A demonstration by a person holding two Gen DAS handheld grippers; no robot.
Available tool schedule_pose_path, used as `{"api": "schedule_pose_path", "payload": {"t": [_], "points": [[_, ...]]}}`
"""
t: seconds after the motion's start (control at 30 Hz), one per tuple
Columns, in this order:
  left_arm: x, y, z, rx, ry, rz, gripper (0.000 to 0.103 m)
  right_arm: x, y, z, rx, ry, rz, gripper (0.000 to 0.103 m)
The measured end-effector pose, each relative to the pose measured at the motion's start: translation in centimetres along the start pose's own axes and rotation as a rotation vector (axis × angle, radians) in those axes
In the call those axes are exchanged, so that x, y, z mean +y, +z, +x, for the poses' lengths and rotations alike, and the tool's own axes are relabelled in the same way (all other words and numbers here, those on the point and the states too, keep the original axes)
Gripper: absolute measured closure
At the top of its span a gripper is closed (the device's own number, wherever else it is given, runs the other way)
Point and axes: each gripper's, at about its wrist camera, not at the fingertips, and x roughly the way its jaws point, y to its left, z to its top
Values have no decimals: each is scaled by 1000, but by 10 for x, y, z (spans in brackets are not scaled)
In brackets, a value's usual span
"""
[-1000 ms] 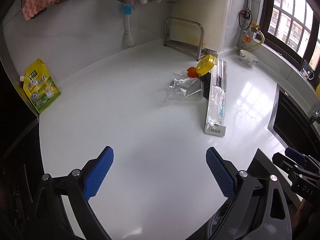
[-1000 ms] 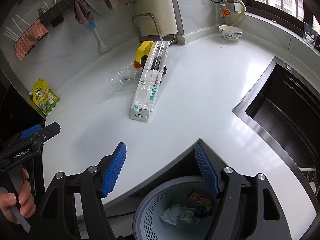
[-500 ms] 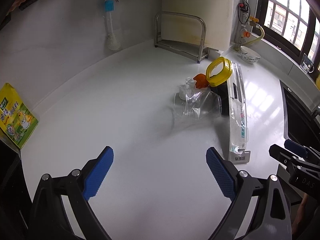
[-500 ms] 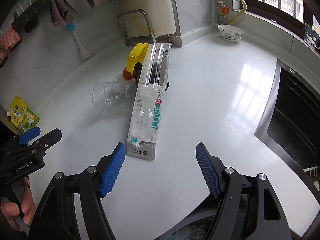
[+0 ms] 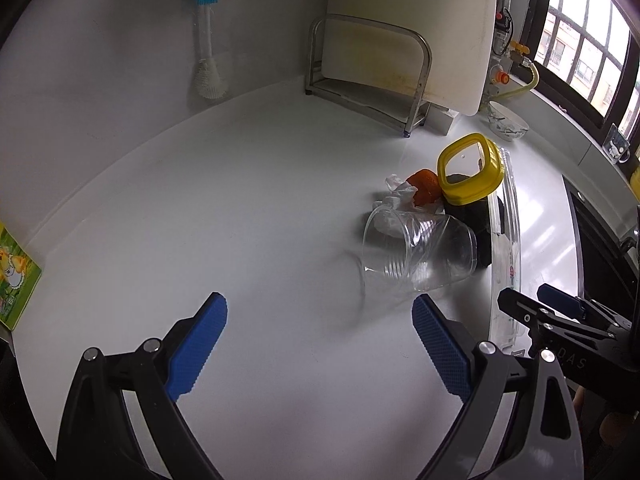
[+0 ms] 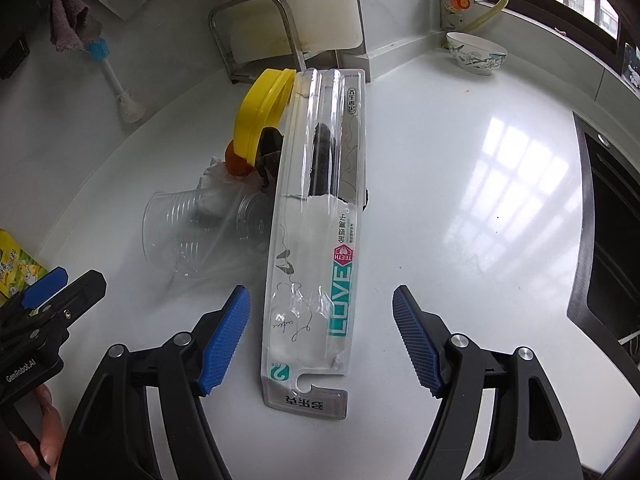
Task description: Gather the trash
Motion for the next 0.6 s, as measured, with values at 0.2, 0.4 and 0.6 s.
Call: {"api": "schedule_pose_path", "payload": {"t": [0.2,0.4,0.6], "points": [[-1,0,10,14,-30,-2,11,-1,3,12,18,-30,27,31],[-6,0,12,6,-37,26,11,-1,6,24,34,-60,22,31],[-5,1,16,0,-48,29,11,0,9,32,26,-59,18,31]]}}
